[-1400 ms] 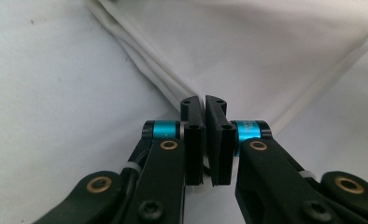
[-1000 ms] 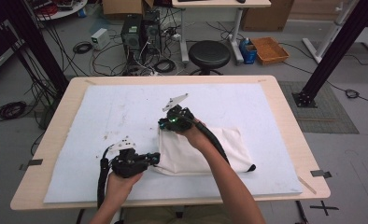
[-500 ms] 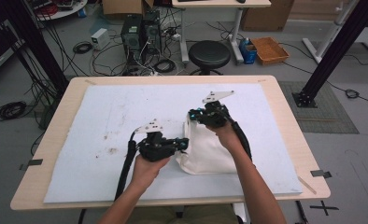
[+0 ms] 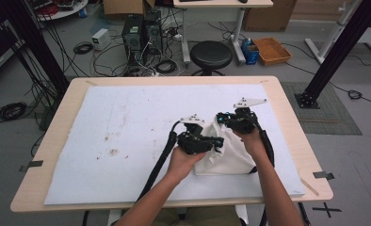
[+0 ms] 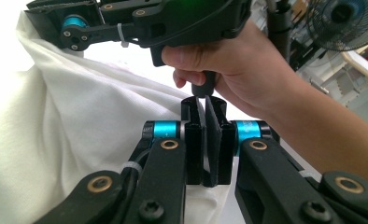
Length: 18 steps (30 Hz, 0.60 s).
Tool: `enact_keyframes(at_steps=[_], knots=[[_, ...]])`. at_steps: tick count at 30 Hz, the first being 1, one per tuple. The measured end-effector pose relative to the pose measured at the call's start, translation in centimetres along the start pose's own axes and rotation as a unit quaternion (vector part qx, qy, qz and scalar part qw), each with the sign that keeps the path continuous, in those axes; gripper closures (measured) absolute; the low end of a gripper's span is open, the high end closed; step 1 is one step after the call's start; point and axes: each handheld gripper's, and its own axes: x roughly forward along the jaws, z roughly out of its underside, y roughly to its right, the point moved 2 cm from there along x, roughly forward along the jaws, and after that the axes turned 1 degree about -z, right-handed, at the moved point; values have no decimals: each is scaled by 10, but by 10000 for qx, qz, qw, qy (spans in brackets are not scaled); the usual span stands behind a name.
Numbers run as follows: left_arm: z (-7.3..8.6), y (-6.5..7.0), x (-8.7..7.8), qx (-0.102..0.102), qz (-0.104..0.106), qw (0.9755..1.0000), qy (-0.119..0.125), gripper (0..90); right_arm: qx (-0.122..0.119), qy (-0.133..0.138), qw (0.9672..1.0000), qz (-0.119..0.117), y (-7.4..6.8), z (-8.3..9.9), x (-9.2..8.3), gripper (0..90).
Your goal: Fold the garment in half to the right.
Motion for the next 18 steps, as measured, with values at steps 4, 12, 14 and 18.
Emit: enact_keyframes(at_steps=[4,12,14,18], knots=[[0,5,23,-1,6,9998,-205,860,-5,-154,9997,206,8,12,-7,839],[0,12,58,-50,-61,9992,-397,859,207,-105,9987,447,24,25,-18,835],[1,12,65,-45,-148,9989,-444,855,240,-172,9983,507,26,29,-19,824],[-1,11,62,92,-446,9985,-319,702,385,-314,9962,714,30,35,-24,674]])
